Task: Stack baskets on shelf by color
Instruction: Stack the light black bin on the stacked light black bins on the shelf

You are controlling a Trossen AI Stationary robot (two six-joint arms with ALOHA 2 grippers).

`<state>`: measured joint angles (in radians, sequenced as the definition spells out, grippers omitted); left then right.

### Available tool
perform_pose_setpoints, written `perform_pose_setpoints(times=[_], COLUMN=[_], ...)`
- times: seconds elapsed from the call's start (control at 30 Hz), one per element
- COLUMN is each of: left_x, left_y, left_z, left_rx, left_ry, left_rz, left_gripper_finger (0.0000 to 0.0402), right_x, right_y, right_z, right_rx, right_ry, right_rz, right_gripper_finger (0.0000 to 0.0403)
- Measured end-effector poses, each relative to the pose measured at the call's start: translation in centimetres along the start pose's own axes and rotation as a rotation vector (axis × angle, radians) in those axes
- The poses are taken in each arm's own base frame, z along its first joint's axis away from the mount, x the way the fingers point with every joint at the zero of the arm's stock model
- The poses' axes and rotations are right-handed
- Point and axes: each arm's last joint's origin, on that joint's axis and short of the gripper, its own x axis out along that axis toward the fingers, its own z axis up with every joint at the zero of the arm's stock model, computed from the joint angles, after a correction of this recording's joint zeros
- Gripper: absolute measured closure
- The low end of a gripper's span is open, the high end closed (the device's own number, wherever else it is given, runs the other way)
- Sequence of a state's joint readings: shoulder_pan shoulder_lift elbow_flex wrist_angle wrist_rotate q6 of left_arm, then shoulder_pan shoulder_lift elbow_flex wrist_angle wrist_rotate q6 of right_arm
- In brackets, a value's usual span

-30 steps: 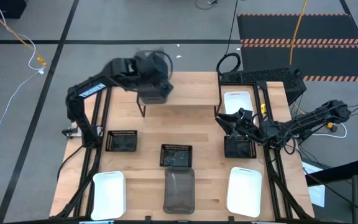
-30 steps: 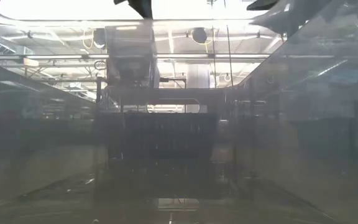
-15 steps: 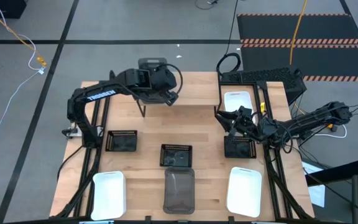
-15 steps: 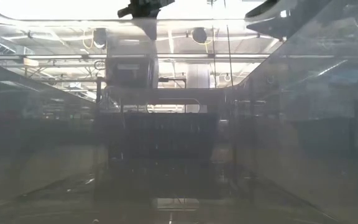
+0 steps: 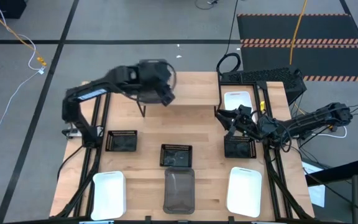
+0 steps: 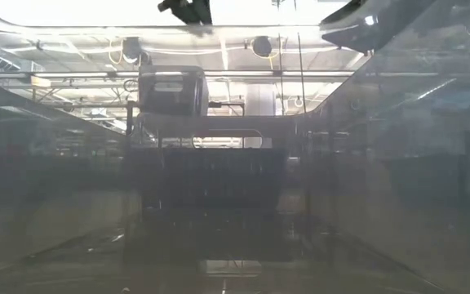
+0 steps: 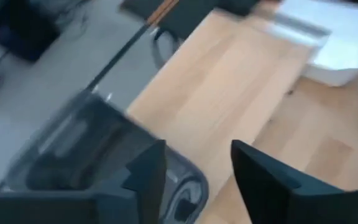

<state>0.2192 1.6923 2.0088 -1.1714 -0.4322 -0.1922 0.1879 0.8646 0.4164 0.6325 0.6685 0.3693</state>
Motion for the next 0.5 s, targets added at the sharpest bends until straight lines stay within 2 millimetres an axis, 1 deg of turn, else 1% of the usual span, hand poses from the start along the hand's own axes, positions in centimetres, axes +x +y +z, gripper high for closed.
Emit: perform_pose_setpoints(times=[0.07, 0.1, 0.17, 0.23, 0.33, 0.4, 0.5], left_x=[-1.9, -2.6, -3.7, -4.4, -4.3, -3.8, -2.4], left_y=[0.6, 0.6, 0.2, -0.5, -2.1, -3.7, -6.8], left_z=[0.1, 0.0, -0.4, -0.9, -1.9, -2.5, -3.9], left_rx=[0.086, 0.144, 0.266, 0.384, 0.533, 0.558, 0.544], left_ry=[-0.034, -0.044, -0.055, -0.053, -0.049, -0.034, -0.019], left_rz=[-0.118, -0.204, -0.397, -0.547, -0.657, -0.7, -0.751], left_gripper_finger=[0.0201, 0.0197, 0.0195, 0.0201, 0.022, 0.0235, 0.0248], right_x=[0.0, 0.0, 0.0, 0.0, 0.0, 0.0, -0.2], right_y=[0.0, 0.0, 0.0, 0.0, 0.1, 0.2, 0.4], right_z=[0.0, 0.0, 0.1, 0.1, 0.3, 0.5, 0.4], right_rx=[0.025, 0.041, 0.062, 0.088, 0.145, 0.193, 0.235], right_ry=[-0.003, -0.004, -0.007, -0.011, -0.029, -0.04, -0.032], right_rz=[-0.002, -0.003, -0.004, -0.004, 0.005, 0.012, 0.024], right_gripper_finger=[0.028, 0.028, 0.028, 0.028, 0.028, 0.028, 0.028])
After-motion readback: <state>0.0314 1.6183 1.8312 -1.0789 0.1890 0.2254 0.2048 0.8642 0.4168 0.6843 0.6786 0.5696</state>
